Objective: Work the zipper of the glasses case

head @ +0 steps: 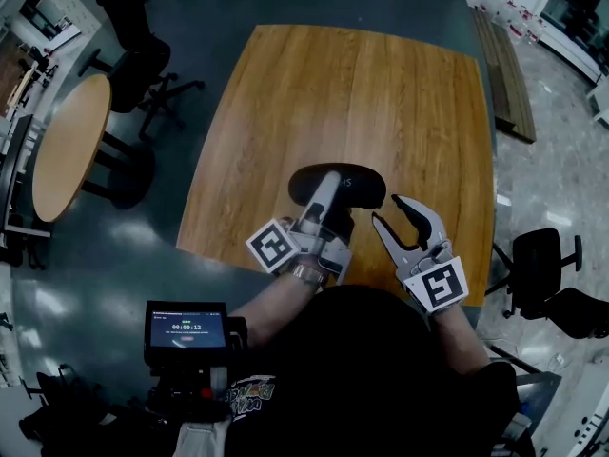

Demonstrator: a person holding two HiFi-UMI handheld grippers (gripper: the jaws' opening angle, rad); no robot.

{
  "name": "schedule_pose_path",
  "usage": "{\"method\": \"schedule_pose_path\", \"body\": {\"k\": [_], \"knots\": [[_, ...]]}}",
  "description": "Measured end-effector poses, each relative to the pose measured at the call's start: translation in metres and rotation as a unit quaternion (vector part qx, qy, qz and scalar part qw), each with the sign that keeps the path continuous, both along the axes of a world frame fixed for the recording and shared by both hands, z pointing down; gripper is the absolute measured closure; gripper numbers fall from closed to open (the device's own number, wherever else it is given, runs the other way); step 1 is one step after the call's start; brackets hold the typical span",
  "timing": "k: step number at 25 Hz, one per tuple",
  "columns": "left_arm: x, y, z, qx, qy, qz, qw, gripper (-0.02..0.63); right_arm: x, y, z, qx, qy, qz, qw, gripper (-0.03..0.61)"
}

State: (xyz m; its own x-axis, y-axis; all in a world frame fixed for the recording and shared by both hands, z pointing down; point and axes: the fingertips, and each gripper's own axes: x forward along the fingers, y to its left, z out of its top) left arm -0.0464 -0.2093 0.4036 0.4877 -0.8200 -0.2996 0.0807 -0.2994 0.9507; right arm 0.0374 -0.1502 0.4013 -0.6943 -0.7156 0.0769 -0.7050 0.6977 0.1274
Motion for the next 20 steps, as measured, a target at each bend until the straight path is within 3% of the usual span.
{"method": "schedule_pose_path", "body": {"k": [1, 3, 5, 7, 10, 14, 20], "knots": [[0.003, 0.001, -0.002, 0.011, -0.021, 0.007, 0.9997, 0.356, 0.0, 0.0, -0.002, -0.001, -0.002, -0.005, 1.0, 0.373], [0.01, 0.006, -0.004, 0.029, -0.058, 0.021, 0.9977, 0.356, -0.008, 0.002, -0.004, 0.004, 0.023, -0.026, 0.999, 0.35], [0.017, 0.01, -0.004, 0.04, -0.081, 0.035, 0.9953, 0.356, -0.018, 0.002, 0.001, 0.022, 0.082, -0.047, 0.995, 0.244], [0.026, 0.015, -0.004, 0.047, -0.097, 0.055, 0.9926, 0.356, -0.025, -0.001, 0.008, 0.038, 0.136, -0.06, 0.988, 0.207], [0.04, 0.022, -0.003, 0.064, -0.124, 0.089, 0.9862, 0.354, -0.032, -0.007, 0.013, 0.043, 0.179, -0.081, 0.98, 0.201], [0.048, 0.025, 0.004, 0.076, -0.173, 0.113, 0.9755, 0.354, -0.037, -0.006, 0.018, 0.046, 0.188, -0.111, 0.975, 0.229], [0.034, 0.026, 0.008, 0.09, -0.164, 0.126, 0.9743, 0.333, -0.036, -0.003, 0.025, 0.061, 0.203, -0.128, 0.969, 0.232]]}}
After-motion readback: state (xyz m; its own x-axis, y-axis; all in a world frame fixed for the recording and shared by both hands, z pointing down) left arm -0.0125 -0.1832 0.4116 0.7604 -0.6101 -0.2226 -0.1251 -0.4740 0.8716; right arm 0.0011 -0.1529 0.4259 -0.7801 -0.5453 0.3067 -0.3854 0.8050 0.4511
